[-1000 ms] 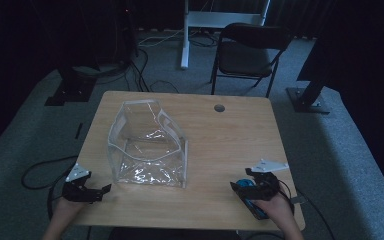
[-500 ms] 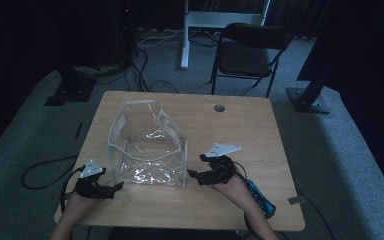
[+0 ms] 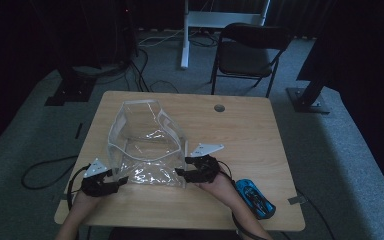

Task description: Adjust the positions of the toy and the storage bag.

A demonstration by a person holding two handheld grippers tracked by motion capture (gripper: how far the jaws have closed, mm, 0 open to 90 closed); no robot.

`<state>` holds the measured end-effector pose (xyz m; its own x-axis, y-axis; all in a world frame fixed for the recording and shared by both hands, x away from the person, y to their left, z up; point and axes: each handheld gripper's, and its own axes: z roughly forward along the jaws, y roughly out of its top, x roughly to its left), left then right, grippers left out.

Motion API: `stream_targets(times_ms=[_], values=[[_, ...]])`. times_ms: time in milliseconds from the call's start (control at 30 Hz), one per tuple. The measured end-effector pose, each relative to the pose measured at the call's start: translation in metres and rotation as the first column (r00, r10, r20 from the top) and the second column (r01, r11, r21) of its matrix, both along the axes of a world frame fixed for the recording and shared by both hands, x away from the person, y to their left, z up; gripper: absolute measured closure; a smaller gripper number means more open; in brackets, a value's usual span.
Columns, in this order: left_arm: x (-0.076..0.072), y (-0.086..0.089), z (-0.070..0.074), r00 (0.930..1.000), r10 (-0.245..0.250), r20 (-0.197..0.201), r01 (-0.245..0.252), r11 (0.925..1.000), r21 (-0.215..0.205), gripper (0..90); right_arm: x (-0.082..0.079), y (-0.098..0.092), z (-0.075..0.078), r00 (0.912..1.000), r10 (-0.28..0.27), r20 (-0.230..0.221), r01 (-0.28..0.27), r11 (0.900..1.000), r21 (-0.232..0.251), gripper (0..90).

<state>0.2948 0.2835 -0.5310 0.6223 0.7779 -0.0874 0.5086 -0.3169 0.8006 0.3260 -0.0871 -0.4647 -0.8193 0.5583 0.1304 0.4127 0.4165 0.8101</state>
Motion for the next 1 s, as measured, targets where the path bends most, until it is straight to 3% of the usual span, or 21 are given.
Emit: stream_targets(times_ms=[133, 300, 433, 533, 733, 1000], values=[[-0.001, -0.001, 0.001, 0.9994, 0.02, 0.028, -0.02, 0.9998, 0.001, 59.2, 0.001, 0.002, -0.001, 1.0, 0.007, 0.007, -0.007, 1.0, 0.014, 52.3], [-0.001, 0.0, 0.008, 0.9956, 0.034, 0.088, -0.028, 0.9969, -0.073, 59.1, 0.002, 0.006, 0.0, 0.9999, 0.005, 0.013, -0.006, 1.0, 0.017, 54.3], [-0.001, -0.004, 0.014, 0.9885, 0.053, 0.142, -0.04, 0.9953, -0.088, 59.2, 0.003, 0.009, 0.001, 0.9999, 0.005, 0.01, -0.005, 1.0, 0.017, 61.8], [0.0, -0.006, 0.016, 0.9841, 0.073, 0.162, -0.057, 0.9936, -0.097, 65.4, 0.002, 0.011, 0.002, 0.9996, 0.006, 0.027, -0.006, 1.0, 0.002, 70.6], [0.003, -0.011, 0.017, 0.9853, 0.076, 0.153, -0.06, 0.9926, -0.106, 73.8, 0.003, 0.009, 0.003, 0.9994, -0.006, 0.034, 0.006, 1.0, -0.006, 78.2], [0.01, -0.024, 0.017, 0.9902, 0.042, 0.133, -0.027, 0.9934, -0.111, 80.9, 0.004, -0.003, 0.005, 0.9982, -0.033, 0.05, 0.035, 0.999, -0.029, 81.9]])
